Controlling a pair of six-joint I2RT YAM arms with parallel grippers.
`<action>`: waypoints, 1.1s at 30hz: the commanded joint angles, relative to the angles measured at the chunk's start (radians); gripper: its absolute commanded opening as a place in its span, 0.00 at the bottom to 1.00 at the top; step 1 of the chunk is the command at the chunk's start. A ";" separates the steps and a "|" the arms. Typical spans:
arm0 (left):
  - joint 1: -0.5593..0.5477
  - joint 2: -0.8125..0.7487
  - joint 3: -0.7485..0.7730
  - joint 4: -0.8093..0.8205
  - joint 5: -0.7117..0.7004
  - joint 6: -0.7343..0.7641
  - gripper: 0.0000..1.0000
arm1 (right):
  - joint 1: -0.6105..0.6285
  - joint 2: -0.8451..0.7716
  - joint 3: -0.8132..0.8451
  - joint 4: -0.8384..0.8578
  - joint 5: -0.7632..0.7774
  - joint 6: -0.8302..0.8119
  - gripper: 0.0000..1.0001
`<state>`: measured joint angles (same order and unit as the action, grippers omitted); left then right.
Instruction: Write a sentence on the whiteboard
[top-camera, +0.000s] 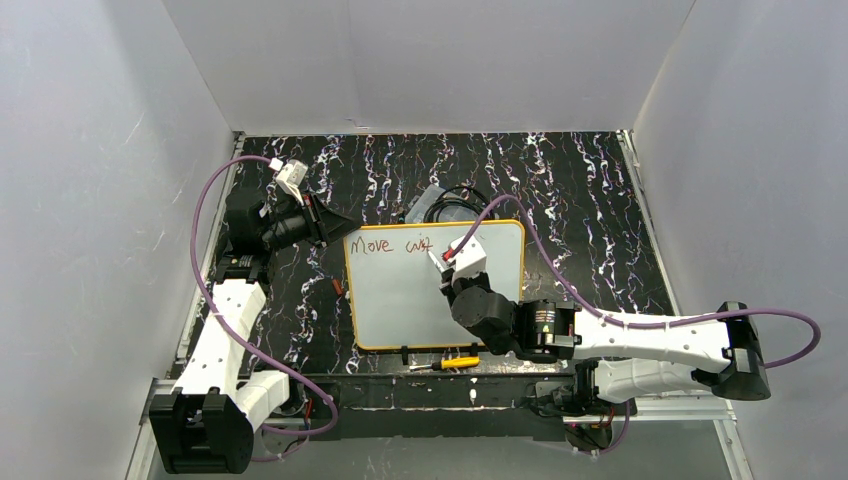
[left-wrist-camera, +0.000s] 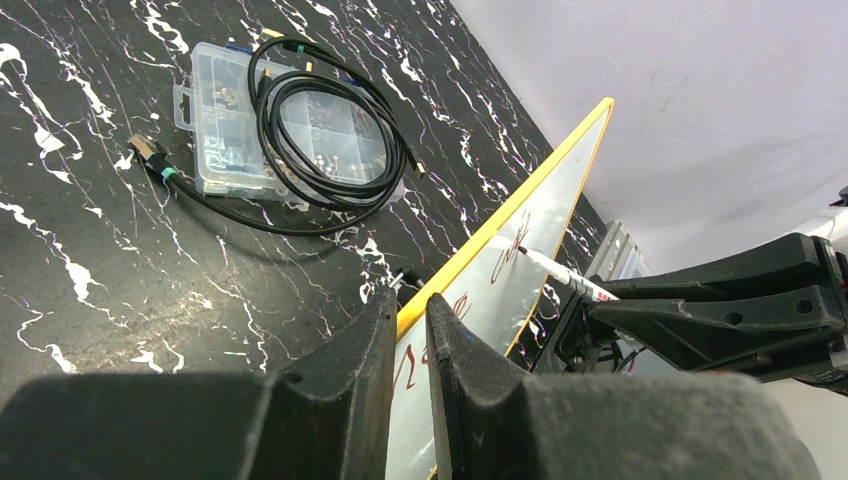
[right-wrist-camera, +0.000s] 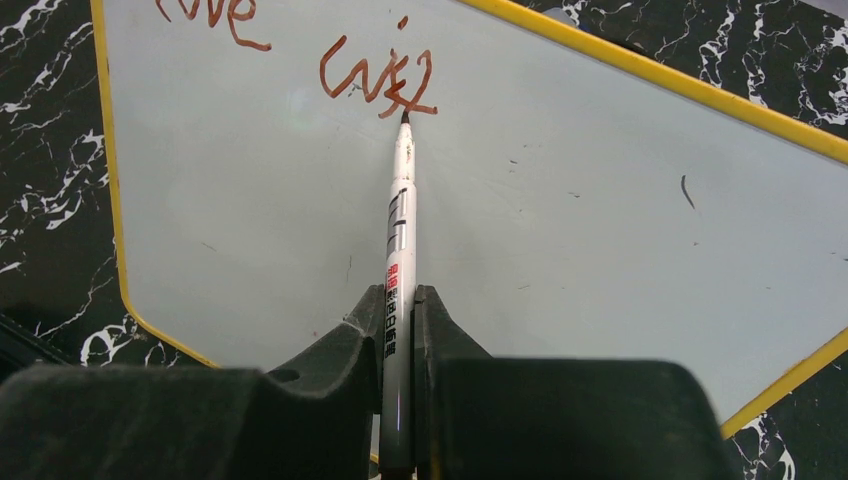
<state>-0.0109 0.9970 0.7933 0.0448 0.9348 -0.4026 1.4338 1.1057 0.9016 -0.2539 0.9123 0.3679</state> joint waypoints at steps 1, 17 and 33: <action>-0.014 -0.022 -0.003 -0.026 0.053 0.001 0.16 | -0.004 -0.016 -0.002 -0.069 0.003 0.038 0.01; -0.013 -0.021 -0.002 -0.026 0.053 0.001 0.15 | -0.004 -0.059 0.001 -0.066 0.036 0.035 0.01; -0.014 -0.024 -0.002 -0.025 0.053 0.001 0.16 | -0.004 -0.096 0.013 0.113 0.065 -0.096 0.01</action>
<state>-0.0109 0.9962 0.7937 0.0471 0.9428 -0.4038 1.4334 0.9840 0.8787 -0.2333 0.9363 0.3222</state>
